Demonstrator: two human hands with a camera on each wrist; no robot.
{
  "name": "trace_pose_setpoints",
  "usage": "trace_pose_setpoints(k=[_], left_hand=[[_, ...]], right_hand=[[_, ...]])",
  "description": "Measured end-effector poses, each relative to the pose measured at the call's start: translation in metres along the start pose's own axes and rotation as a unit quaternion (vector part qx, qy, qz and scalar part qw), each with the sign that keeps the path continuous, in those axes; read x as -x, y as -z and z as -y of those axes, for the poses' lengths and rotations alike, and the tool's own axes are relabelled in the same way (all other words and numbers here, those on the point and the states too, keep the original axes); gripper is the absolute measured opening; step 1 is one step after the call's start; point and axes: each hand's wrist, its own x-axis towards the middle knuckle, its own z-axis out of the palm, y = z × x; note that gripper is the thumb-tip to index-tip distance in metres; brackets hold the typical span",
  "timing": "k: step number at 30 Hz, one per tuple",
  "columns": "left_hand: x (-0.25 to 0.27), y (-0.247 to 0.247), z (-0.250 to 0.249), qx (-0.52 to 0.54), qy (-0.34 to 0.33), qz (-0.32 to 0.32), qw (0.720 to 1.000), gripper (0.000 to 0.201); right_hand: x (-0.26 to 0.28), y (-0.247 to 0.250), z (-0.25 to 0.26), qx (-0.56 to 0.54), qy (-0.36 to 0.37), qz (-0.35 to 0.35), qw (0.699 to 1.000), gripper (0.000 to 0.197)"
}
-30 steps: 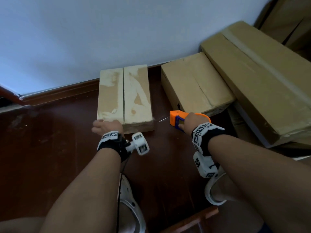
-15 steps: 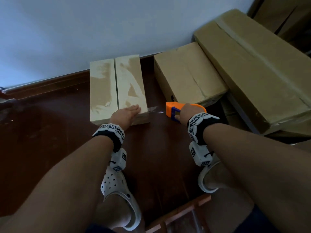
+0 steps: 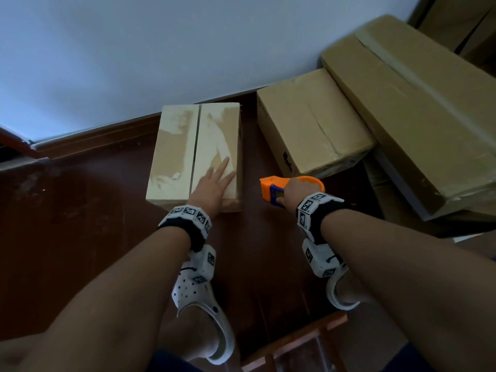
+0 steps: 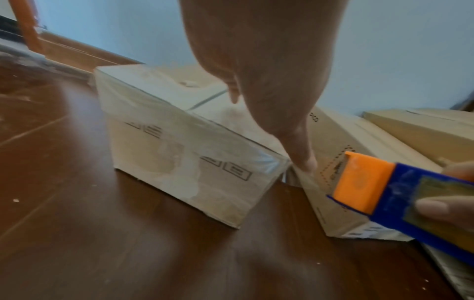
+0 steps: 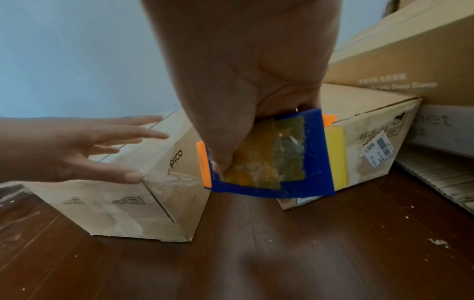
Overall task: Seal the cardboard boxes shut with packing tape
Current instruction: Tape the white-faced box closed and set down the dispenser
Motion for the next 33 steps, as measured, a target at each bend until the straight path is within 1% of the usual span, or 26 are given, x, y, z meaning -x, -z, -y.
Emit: trace_pose_setpoints(k=[1, 2, 3, 5, 7, 10, 12, 15, 19, 22, 28, 31, 33], left_hand=[[-0.005, -0.001, -0.008, -0.021, 0.037, 0.032, 0.999, 0.097], [-0.009, -0.002, -0.015, -0.033, 0.072, 0.054, 0.995, 0.109], [-0.013, -0.005, -0.019, -0.032, 0.101, 0.068, 0.992, 0.117], [-0.018, -0.008, -0.020, -0.017, 0.137, 0.088, 0.987, 0.122], [-0.019, -0.010, -0.015, -0.013, 0.140, 0.098, 0.985, 0.121], [-0.019, -0.012, -0.010, 0.009, 0.129, 0.092, 0.987, 0.108], [-0.018, -0.013, -0.009, 0.023, 0.128, 0.091, 0.987, 0.105], [-0.016, -0.018, -0.008, 0.023, 0.130, 0.082, 0.988, 0.104], [-0.016, -0.025, -0.006, 0.035, 0.125, 0.062, 0.990, 0.091], [-0.017, -0.025, -0.004, 0.055, 0.123, 0.058, 0.989, 0.093], [-0.018, -0.023, -0.004, 0.068, 0.127, 0.052, 0.988, 0.095], [-0.018, -0.024, -0.004, 0.070, 0.128, 0.062, 0.987, 0.095], [-0.015, -0.029, -0.007, 0.066, 0.121, 0.061, 0.989, 0.095]], right_hand=[[-0.001, -0.001, 0.001, 0.006, -0.003, 0.002, 1.000, 0.036], [-0.003, -0.001, 0.003, 0.013, -0.004, 0.004, 1.000, 0.033], [-0.006, -0.001, 0.005, 0.017, -0.005, 0.003, 1.000, 0.031], [-0.012, 0.000, 0.008, 0.017, -0.005, -0.001, 1.000, 0.030], [-0.016, 0.002, 0.011, 0.021, -0.005, -0.003, 1.000, 0.032], [-0.018, 0.001, 0.017, 0.031, -0.001, -0.005, 1.000, 0.032], [-0.020, 0.001, 0.022, 0.047, 0.000, 0.003, 0.999, 0.034], [-0.024, 0.003, 0.028, 0.075, 0.016, 0.019, 0.997, 0.036], [-0.030, 0.002, 0.034, 0.084, 0.046, 0.028, 0.995, 0.038], [-0.035, 0.002, 0.044, 0.076, 0.067, 0.046, 0.994, 0.039], [-0.043, -0.001, 0.065, 0.082, 0.086, 0.053, 0.992, 0.036], [-0.049, -0.003, 0.074, 0.072, 0.075, 0.041, 0.994, 0.032], [-0.051, -0.003, 0.076, 0.031, 0.066, 0.036, 0.997, 0.030]])
